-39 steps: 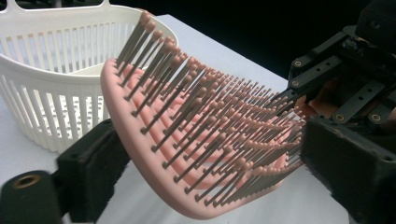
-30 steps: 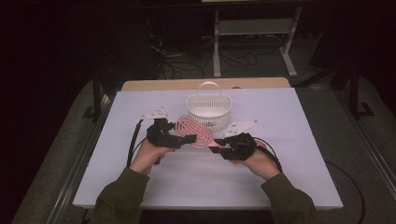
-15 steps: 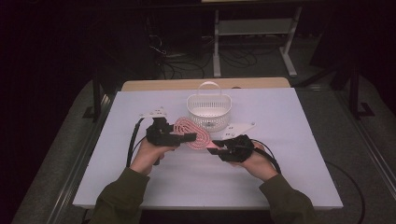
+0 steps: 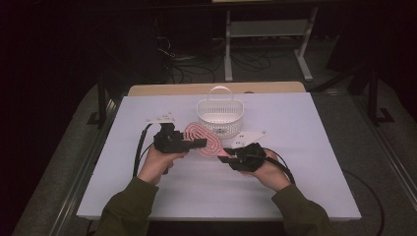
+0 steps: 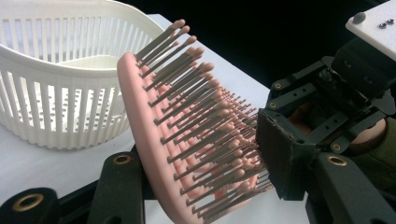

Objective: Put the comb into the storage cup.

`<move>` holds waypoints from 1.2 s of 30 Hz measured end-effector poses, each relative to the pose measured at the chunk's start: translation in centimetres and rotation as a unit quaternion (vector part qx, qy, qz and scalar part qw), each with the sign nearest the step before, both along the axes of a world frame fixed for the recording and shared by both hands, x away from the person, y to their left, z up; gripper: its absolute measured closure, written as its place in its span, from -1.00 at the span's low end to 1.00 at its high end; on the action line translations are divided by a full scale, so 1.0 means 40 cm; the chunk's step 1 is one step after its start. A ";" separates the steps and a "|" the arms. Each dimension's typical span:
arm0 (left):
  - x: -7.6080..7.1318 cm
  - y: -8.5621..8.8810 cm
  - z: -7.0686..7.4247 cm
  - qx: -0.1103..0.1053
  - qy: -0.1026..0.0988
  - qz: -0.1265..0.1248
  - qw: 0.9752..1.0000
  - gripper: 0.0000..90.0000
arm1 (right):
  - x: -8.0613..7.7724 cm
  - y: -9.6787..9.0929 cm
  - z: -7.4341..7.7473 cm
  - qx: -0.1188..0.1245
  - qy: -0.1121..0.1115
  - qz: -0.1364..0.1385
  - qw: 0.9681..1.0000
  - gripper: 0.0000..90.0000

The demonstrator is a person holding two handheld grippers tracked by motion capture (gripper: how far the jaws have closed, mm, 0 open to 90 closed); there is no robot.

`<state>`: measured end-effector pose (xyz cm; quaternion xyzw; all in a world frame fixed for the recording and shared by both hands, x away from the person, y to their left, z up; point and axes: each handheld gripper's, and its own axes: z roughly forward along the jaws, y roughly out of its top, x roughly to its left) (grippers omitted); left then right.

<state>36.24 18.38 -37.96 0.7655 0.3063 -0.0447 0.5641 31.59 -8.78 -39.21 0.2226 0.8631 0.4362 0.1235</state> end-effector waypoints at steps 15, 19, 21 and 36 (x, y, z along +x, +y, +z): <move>-0.003 -0.005 0.002 -0.009 0.009 -0.011 1.000 0.25 | -0.003 0.024 -0.016 -0.022 0.001 -0.007 1.000 0.53; -0.004 -0.006 0.003 -0.009 0.008 -0.009 1.000 0.26 | -0.002 0.027 -0.017 -0.026 0.000 -0.011 1.000 0.53; -0.004 -0.006 0.003 -0.012 0.009 -0.010 1.000 0.28 | -0.002 0.028 -0.018 -0.026 -0.001 -0.011 1.000 0.53; -0.007 -0.008 0.007 -0.027 0.012 -0.020 0.999 0.41 | 0.000 0.032 -0.022 -0.030 -0.002 -0.018 0.999 0.54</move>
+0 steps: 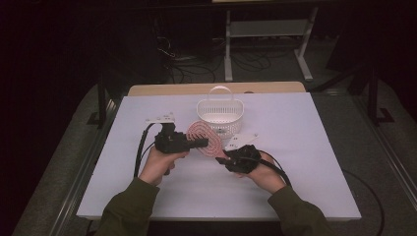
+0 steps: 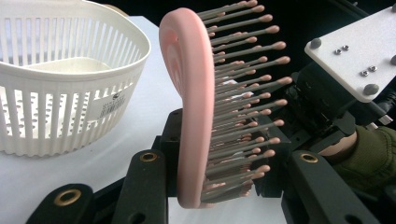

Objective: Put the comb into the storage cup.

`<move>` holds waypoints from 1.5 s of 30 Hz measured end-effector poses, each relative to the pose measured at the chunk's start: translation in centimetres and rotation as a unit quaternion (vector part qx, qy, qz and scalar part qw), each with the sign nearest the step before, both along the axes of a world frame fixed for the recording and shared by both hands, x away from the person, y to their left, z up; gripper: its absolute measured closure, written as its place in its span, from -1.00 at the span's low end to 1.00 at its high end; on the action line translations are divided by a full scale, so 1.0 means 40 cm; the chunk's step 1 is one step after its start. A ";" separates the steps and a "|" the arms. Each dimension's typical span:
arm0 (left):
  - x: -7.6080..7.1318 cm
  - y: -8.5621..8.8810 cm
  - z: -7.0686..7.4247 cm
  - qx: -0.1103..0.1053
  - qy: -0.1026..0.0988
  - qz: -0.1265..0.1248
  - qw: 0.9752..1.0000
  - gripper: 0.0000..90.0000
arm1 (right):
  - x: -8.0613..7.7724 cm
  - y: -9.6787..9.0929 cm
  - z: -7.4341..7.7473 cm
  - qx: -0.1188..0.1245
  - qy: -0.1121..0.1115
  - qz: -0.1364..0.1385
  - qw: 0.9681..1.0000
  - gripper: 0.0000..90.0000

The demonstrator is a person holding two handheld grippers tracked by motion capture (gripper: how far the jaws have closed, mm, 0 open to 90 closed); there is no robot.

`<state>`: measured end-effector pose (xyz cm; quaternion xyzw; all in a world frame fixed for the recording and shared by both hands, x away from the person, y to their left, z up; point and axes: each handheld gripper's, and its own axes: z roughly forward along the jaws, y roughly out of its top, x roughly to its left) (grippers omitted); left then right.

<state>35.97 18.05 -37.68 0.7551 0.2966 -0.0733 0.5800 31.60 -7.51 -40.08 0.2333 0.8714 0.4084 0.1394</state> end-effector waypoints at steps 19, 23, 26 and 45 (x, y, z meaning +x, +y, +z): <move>-0.004 -0.002 0.004 -0.012 -0.001 -0.004 1.000 0.44 | 0.002 -0.001 -0.001 0.005 0.004 -0.002 1.000 0.50; -0.004 0.000 0.005 -0.014 -0.003 -0.002 1.000 0.44 | 0.002 -0.002 0.000 0.007 0.005 -0.004 1.000 0.43; -0.004 0.003 0.007 -0.017 -0.002 0.001 1.000 0.44 | 0.002 -0.002 -0.001 0.011 0.005 -0.005 1.000 0.34; -0.003 0.023 0.011 -0.025 -0.004 0.013 1.000 0.44 | 0.010 -0.013 -0.009 0.035 0.038 -0.020 0.998 -0.74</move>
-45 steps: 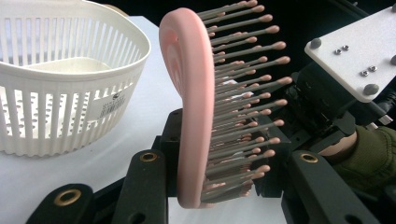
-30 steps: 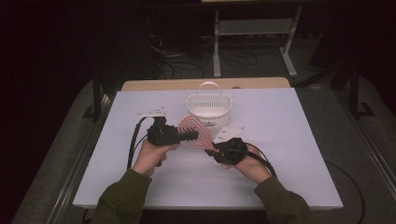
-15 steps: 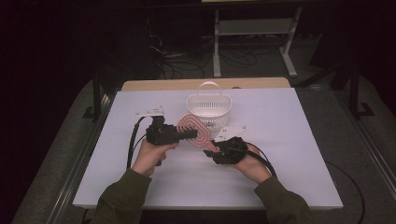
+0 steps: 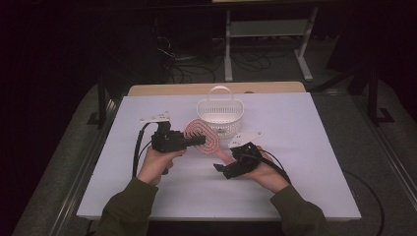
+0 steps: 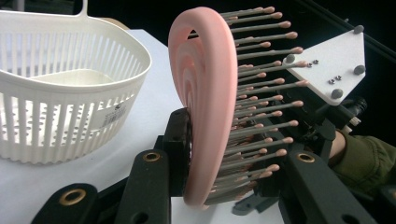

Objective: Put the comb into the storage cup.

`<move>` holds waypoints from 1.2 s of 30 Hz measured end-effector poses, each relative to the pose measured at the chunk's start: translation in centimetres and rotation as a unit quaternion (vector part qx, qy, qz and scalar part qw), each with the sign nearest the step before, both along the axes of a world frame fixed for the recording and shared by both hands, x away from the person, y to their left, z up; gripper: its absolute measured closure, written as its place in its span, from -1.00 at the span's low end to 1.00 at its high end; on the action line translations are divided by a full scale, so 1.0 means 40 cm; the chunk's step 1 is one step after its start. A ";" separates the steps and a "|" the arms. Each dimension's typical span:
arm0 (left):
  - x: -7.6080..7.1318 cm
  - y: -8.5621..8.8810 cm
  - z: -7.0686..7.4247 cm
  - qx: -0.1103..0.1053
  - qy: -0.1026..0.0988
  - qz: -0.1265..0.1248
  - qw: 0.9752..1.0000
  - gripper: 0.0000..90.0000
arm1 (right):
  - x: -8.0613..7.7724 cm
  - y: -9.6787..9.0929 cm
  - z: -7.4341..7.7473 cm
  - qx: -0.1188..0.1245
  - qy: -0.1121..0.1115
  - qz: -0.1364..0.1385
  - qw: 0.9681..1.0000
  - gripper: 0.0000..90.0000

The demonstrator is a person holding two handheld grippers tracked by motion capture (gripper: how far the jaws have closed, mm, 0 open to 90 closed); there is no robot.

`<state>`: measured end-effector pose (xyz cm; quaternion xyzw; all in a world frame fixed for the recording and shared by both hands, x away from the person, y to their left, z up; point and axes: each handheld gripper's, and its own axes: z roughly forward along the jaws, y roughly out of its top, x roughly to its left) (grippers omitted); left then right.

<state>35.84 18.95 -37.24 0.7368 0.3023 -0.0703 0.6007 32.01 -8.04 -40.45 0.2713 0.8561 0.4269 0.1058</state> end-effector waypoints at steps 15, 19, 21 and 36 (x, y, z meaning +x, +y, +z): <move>0.003 0.012 0.005 -0.003 -0.005 0.007 1.000 0.44 | -0.001 -0.048 -0.008 0.017 0.003 -0.035 0.999 -1.00; 0.003 0.013 0.007 -0.007 -0.005 0.008 1.000 0.44 | -0.009 -0.073 -0.010 0.024 0.002 -0.043 0.999 -1.00; 0.003 0.015 0.009 -0.006 -0.007 0.009 1.000 0.44 | -0.015 -0.086 -0.013 0.031 0.005 -0.051 0.998 -1.00; 0.004 0.028 0.014 -0.012 -0.009 0.014 1.000 0.44 | -0.062 -0.177 -0.030 0.049 0.015 -0.076 0.996 -1.00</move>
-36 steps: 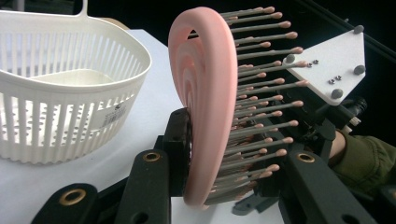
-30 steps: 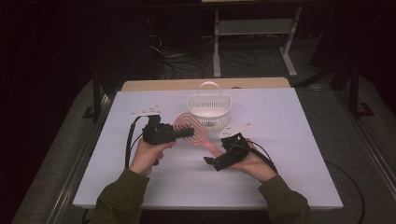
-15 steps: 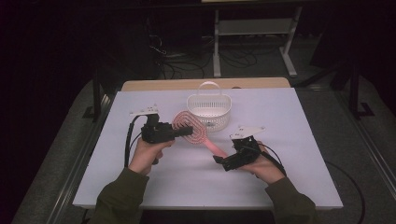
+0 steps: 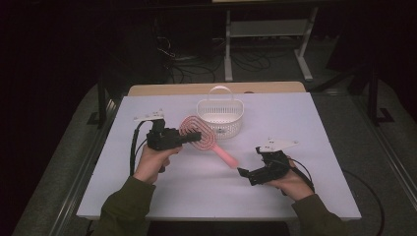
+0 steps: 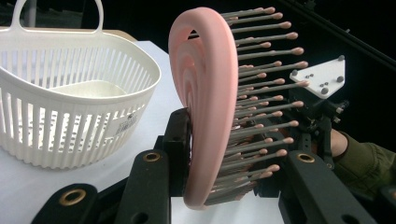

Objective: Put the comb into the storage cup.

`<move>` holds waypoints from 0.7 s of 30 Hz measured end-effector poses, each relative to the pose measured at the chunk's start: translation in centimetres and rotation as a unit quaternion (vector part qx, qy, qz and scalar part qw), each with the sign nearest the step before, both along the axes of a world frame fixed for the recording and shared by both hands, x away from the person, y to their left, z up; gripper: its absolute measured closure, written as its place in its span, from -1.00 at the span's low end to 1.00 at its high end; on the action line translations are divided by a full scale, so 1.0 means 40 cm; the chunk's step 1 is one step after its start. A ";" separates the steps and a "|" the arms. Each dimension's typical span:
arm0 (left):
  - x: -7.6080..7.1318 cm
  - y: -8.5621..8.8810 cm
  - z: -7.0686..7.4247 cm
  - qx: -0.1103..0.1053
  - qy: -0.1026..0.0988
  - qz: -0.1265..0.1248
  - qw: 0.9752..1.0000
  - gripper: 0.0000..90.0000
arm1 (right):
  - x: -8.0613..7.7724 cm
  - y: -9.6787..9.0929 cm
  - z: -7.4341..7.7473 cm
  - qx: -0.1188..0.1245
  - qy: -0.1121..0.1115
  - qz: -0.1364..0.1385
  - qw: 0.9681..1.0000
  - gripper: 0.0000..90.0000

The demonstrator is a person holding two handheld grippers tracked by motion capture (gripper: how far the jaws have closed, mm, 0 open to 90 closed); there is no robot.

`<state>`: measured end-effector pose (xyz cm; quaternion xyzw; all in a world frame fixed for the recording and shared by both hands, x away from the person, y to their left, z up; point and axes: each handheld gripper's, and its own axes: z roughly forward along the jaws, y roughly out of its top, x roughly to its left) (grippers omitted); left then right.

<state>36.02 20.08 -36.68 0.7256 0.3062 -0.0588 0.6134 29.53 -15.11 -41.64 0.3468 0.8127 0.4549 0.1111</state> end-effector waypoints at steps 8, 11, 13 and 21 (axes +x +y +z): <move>0.002 0.011 0.004 -0.009 0.001 0.005 1.000 0.44 | -0.029 -0.025 -0.035 -0.016 0.014 0.000 1.000 -1.00; 0.002 0.012 0.003 -0.008 0.002 0.006 1.000 0.44 | -0.041 -0.031 -0.048 -0.024 0.015 0.003 1.000 -1.00; 0.001 0.012 0.004 -0.009 0.001 0.005 1.000 0.44 | -0.048 -0.036 -0.054 -0.025 0.015 0.001 1.000 -1.00; 0.002 0.017 0.006 -0.014 0.002 0.003 1.000 0.44 | -0.060 -0.068 -0.066 -0.018 0.009 -0.012 1.000 -1.00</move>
